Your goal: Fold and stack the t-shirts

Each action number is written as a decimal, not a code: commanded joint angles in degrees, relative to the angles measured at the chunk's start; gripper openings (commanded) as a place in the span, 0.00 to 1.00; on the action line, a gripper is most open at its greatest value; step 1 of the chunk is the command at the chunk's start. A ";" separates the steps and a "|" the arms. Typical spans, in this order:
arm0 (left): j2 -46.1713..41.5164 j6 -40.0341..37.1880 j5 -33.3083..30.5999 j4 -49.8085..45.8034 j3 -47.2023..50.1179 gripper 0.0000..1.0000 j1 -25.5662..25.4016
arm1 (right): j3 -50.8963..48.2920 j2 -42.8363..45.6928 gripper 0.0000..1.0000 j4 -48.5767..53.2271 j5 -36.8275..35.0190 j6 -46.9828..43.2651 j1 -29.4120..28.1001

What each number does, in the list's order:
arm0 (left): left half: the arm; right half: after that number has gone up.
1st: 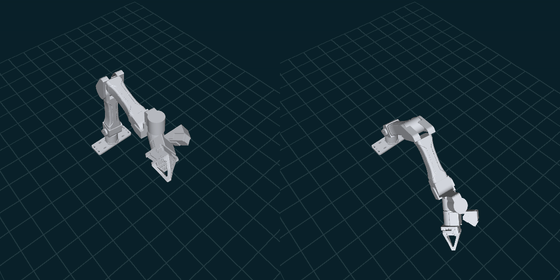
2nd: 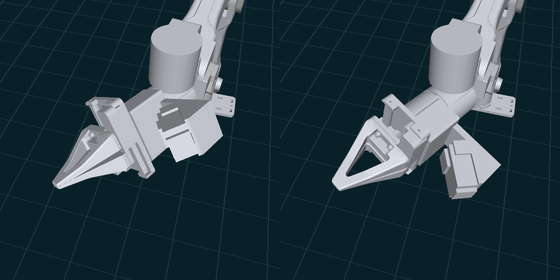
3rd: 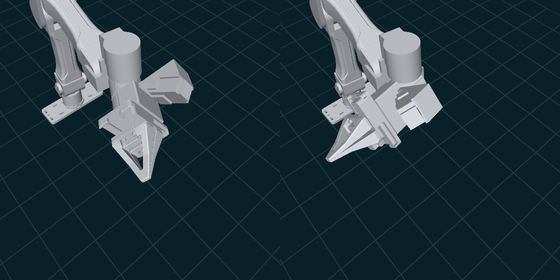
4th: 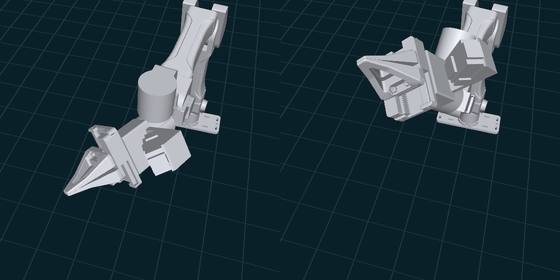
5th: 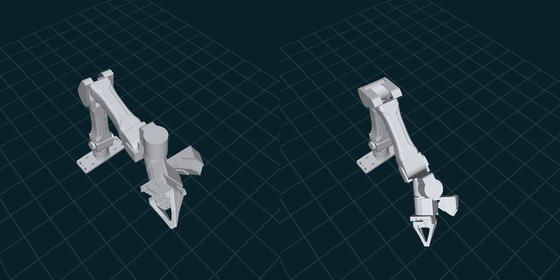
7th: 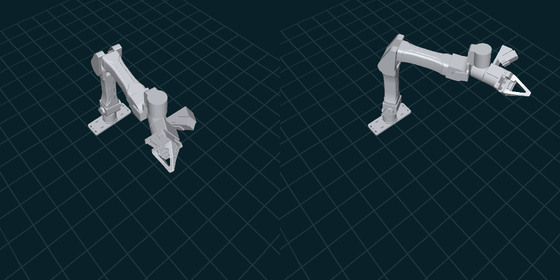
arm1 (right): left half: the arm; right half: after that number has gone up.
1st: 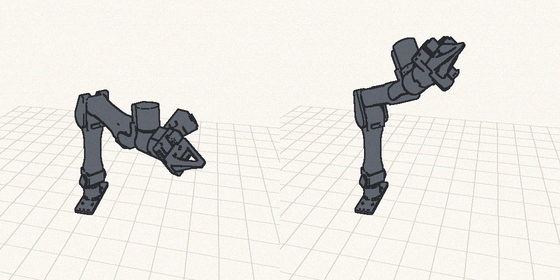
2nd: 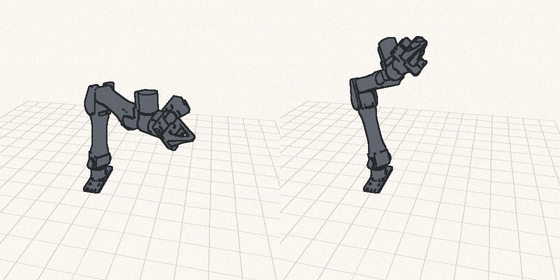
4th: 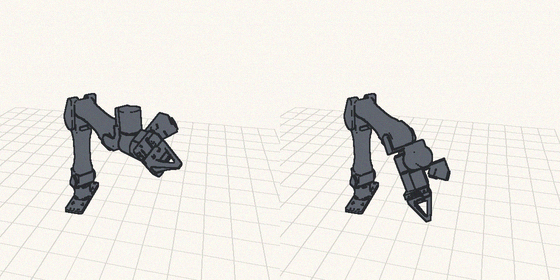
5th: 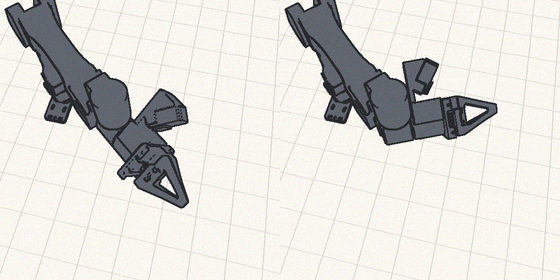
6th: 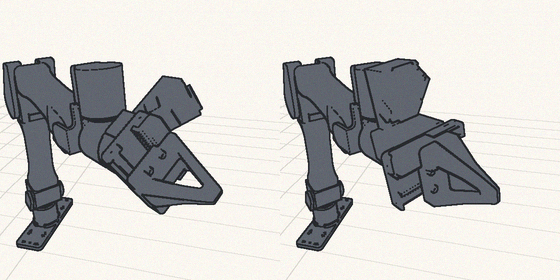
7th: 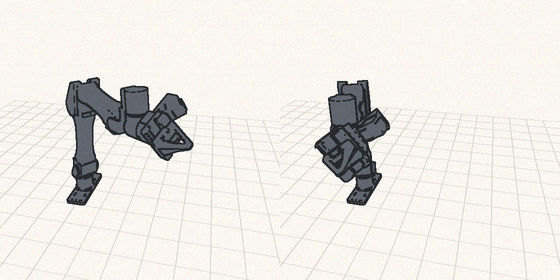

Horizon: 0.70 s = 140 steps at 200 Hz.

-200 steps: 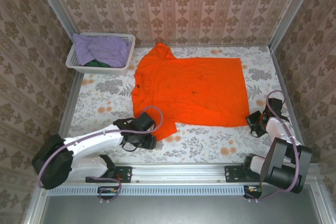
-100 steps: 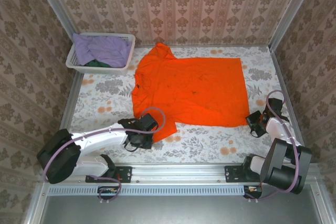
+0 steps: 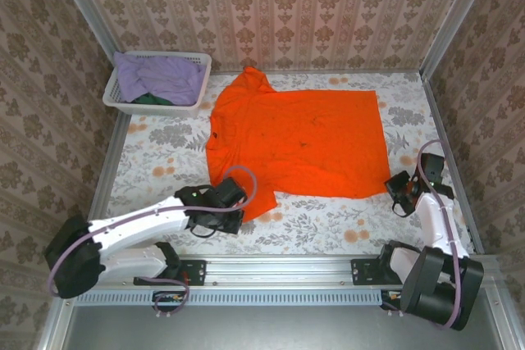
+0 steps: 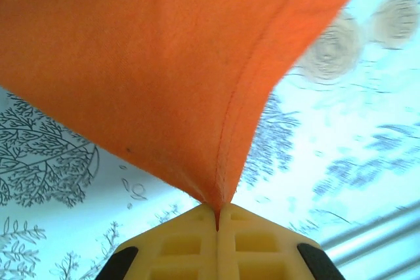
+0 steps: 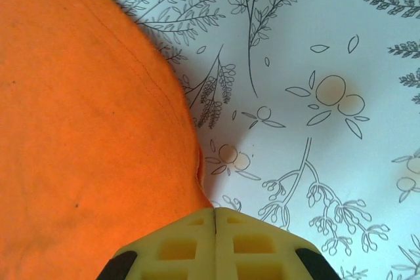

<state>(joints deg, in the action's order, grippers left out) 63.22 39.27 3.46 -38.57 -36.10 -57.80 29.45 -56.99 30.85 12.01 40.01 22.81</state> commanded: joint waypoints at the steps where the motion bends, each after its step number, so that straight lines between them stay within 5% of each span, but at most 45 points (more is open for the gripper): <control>1: -3.95 0.41 4.16 -7.84 -0.89 0.00 -1.19 | 1.00 2.84 0.00 6.65 -2.37 -0.66 -0.34; 36: -11.50 5.14 7.96 -13.00 -0.85 0.00 -4.68 | -0.26 11.57 0.00 10.66 -6.20 1.76 -0.25; 98: -18.57 8.97 4.39 -15.58 -0.24 0.00 -5.18 | -3.07 15.99 0.00 9.08 -5.41 6.66 -0.43; 140: -16.96 5.25 -1.33 -12.72 -7.42 0.00 0.65 | 0.86 12.11 0.00 7.34 -5.24 4.64 -1.54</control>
<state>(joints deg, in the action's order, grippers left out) 45.32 46.33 6.24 -52.21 -37.80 -61.10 27.18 -42.39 39.07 7.05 45.17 22.37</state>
